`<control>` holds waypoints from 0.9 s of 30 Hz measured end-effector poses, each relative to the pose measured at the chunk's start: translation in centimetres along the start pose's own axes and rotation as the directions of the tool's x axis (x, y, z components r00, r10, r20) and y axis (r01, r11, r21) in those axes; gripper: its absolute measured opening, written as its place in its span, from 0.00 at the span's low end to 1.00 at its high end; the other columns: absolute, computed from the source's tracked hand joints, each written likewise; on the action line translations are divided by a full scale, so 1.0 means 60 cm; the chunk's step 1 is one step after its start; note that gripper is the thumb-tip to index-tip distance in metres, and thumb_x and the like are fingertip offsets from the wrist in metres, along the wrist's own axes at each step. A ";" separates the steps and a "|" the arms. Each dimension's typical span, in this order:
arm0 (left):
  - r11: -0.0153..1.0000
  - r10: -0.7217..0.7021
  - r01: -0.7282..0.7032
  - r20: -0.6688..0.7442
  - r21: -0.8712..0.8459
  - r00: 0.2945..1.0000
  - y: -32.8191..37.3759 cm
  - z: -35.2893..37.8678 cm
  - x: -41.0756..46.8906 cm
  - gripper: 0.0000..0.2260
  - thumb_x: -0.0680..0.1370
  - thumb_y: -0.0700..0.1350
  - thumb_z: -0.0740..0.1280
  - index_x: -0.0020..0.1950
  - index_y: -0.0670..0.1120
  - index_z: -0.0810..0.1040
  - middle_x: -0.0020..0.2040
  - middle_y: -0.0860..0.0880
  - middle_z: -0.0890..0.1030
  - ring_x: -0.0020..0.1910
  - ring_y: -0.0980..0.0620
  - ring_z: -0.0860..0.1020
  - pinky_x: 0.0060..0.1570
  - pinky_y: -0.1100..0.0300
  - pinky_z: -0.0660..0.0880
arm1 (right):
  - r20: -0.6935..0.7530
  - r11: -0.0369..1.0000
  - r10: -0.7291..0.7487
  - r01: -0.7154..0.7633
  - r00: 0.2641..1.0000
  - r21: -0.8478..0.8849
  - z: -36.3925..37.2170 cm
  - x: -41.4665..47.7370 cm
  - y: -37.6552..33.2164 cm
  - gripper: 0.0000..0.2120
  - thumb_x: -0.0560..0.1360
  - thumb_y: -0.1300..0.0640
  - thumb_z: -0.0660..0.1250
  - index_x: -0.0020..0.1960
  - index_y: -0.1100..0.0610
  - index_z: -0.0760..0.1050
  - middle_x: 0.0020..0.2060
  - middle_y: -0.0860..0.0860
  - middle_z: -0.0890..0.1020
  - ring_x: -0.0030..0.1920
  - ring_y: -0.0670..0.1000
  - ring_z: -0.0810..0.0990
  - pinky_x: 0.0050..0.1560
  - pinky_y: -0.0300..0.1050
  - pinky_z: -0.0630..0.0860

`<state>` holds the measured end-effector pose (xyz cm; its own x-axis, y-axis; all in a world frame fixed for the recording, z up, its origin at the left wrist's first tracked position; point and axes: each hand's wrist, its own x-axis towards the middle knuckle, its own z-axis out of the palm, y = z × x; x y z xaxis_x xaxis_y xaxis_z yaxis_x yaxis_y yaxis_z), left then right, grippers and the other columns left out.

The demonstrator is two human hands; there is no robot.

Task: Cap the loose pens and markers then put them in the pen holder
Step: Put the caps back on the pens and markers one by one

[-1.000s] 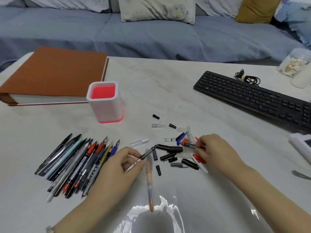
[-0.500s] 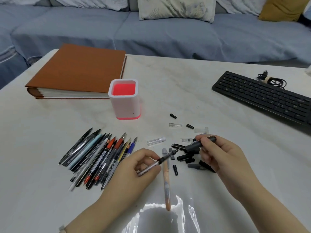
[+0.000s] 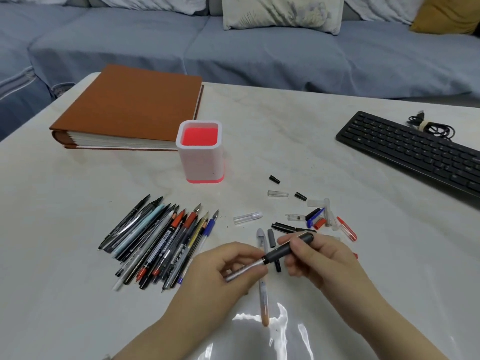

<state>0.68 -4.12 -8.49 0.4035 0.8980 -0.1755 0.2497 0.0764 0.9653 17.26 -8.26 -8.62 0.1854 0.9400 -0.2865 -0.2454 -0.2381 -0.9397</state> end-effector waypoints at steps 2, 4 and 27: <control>0.999 -0.027 0.025 -0.037 -0.043 0.999 0.005 0.005 -0.003 0.10 0.65 0.36 0.74 0.33 0.52 0.83 0.30 0.51 0.83 0.26 0.60 0.76 0.28 0.71 0.72 | 0.028 1.000 -0.014 0.013 1.000 0.006 0.004 -0.003 0.003 0.03 0.66 0.57 0.70 0.37 0.56 0.83 0.25 0.49 0.78 0.27 0.45 0.75 0.32 0.33 0.74; 0.984 -0.095 0.089 -0.031 -0.156 0.995 0.012 0.008 -0.002 0.10 0.65 0.32 0.73 0.32 0.48 0.82 0.26 0.50 0.82 0.22 0.60 0.75 0.24 0.73 0.68 | 0.034 0.999 -0.052 0.052 0.998 0.001 0.006 -0.004 0.006 0.06 0.67 0.57 0.67 0.37 0.54 0.83 0.25 0.49 0.77 0.28 0.45 0.74 0.33 0.33 0.74; 0.368 0.194 -0.031 -0.044 0.929 0.980 -0.094 -0.050 0.055 0.18 0.51 0.31 0.78 0.36 0.43 0.78 0.30 0.47 0.78 0.27 0.47 0.77 0.20 0.59 0.71 | 0.225 0.198 -0.305 0.293 0.925 -0.935 0.067 0.097 0.082 0.21 0.69 0.53 0.71 0.61 0.53 0.72 0.50 0.52 0.76 0.55 0.54 0.71 0.56 0.41 0.71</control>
<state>-2.01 -0.29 -13.94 0.4048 0.9141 0.0243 0.8974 -0.4022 0.1813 13.29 -2.98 -14.18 0.0318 0.9975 0.0634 0.8959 -0.0004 -0.4443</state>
